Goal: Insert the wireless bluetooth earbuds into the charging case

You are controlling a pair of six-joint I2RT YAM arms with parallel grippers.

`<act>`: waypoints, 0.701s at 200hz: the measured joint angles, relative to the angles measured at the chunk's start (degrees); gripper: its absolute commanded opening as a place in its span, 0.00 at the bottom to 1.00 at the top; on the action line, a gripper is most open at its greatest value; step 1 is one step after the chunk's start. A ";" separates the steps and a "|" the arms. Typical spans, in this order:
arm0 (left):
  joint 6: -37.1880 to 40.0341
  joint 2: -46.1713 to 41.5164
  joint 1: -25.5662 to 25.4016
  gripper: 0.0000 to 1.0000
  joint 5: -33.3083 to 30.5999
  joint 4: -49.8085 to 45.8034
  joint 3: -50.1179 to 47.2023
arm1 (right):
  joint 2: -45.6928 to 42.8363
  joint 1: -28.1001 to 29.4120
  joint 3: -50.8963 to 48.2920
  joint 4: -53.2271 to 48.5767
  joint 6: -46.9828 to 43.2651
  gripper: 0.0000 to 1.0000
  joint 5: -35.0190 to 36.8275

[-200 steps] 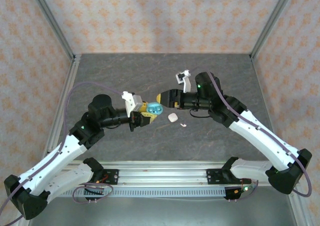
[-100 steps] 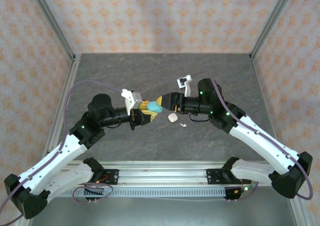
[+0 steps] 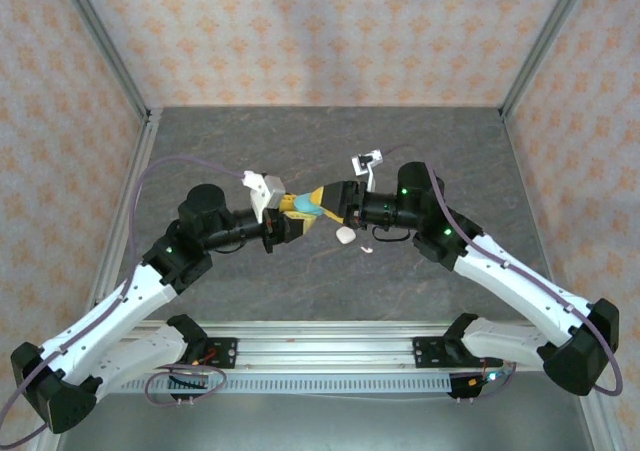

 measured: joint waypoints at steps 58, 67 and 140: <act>0.04 0.17 0.02 0.54 -0.72 0.17 0.61 | 0.24 0.15 -0.90 2.36 3.04 0.28 0.26; 0.31 0.20 0.00 0.60 -0.74 0.13 0.66 | 0.31 0.33 -0.92 2.49 3.26 0.25 0.17; 2.19 -1.99 0.00 1.00 -2.27 -3.28 0.63 | 0.52 0.11 -0.92 2.69 4.09 0.21 0.85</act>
